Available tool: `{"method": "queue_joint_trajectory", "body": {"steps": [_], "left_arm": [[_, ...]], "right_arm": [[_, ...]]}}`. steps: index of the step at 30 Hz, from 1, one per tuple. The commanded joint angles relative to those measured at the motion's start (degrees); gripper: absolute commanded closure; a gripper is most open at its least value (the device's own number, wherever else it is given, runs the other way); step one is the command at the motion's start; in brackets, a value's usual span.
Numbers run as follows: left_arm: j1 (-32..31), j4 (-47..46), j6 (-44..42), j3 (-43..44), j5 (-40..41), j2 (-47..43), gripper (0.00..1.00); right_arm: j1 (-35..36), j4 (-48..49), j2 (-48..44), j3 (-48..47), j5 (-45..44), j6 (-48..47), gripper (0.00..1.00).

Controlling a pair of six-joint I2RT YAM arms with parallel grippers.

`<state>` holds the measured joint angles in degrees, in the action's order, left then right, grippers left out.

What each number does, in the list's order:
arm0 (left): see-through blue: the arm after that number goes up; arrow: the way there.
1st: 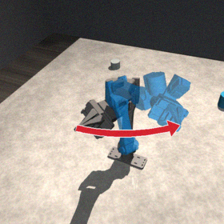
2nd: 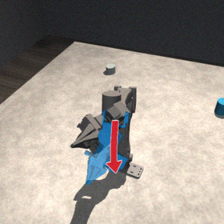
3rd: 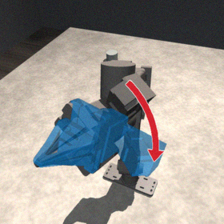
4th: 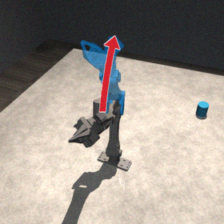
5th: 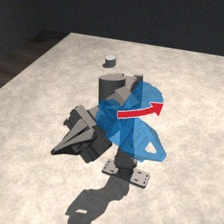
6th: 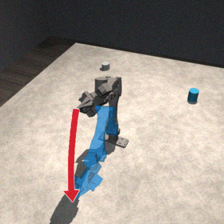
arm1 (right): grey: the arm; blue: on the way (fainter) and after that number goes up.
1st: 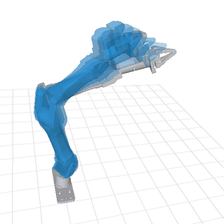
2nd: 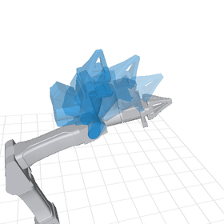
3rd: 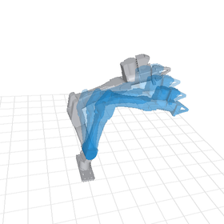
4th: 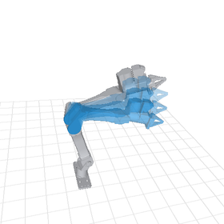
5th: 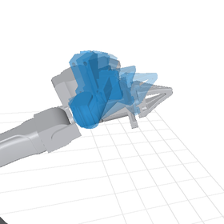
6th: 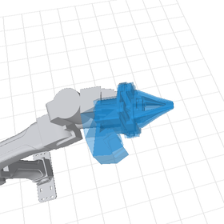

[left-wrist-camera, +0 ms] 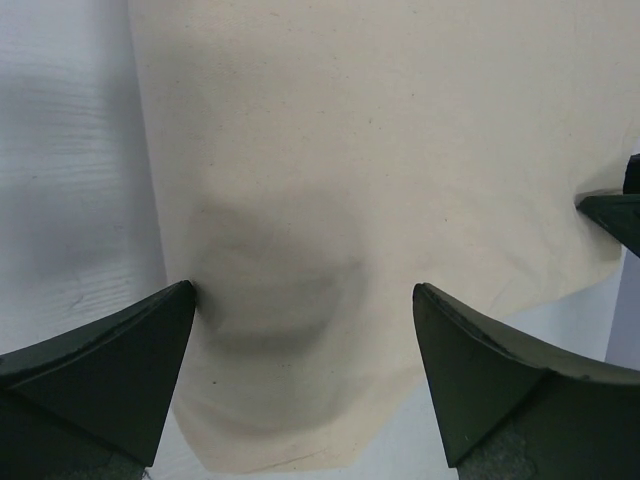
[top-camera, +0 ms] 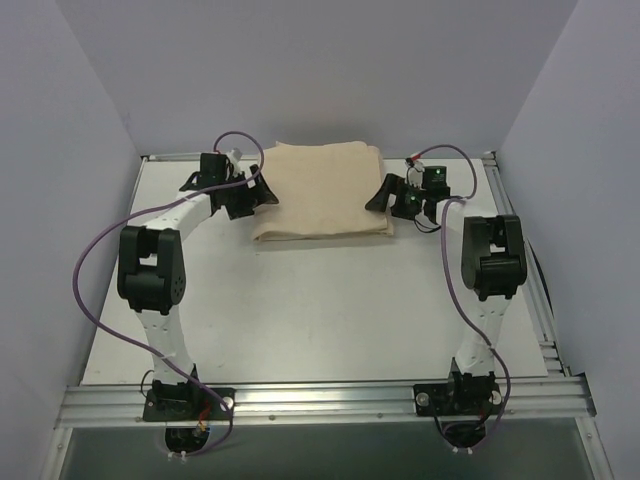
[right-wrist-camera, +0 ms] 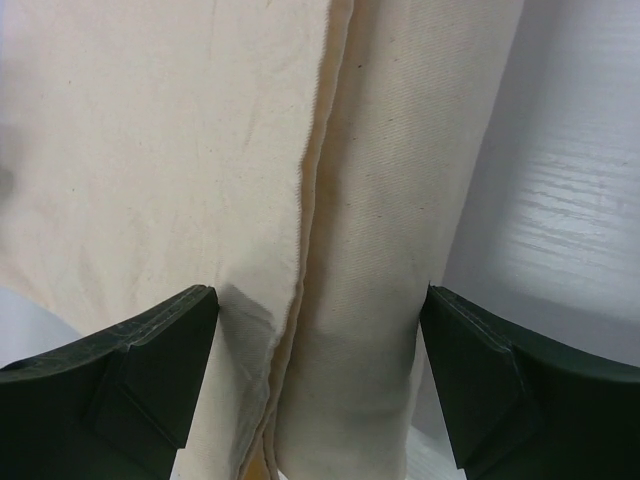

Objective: Open and lay out the surgical kit
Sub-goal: Move the surgical kit at the center of the board.

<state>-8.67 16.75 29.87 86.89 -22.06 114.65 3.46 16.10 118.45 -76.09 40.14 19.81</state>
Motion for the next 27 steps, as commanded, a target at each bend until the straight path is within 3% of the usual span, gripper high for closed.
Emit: {"method": "queue_joint_trajectory", "body": {"steps": [1,2,5,13,27], "left_arm": [[0.0,-5.2,2.0,-1.4,-4.6,-1.9,0.00],[0.0,-5.2,2.2,-1.6,-4.9,-1.7,0.08],[0.0,-4.8,2.5,-2.9,-5.6,-1.4,0.14],[-0.4,-6.3,3.8,-7.9,-7.0,-3.8,0.23],[-1.0,-5.2,3.9,-9.5,-6.9,-6.2,0.26]], "right_arm": [[1.7,0.5,0.4,-1.3,2.1,0.4,0.17],[2.0,0.6,0.2,-0.6,1.8,0.6,0.21],[2.5,2.4,-0.9,1.0,1.8,1.9,0.28],[3.7,4.6,-3.8,5.8,1.2,2.6,0.44],[4.1,5.9,-8.1,9.7,-0.1,3.6,0.43]]}}
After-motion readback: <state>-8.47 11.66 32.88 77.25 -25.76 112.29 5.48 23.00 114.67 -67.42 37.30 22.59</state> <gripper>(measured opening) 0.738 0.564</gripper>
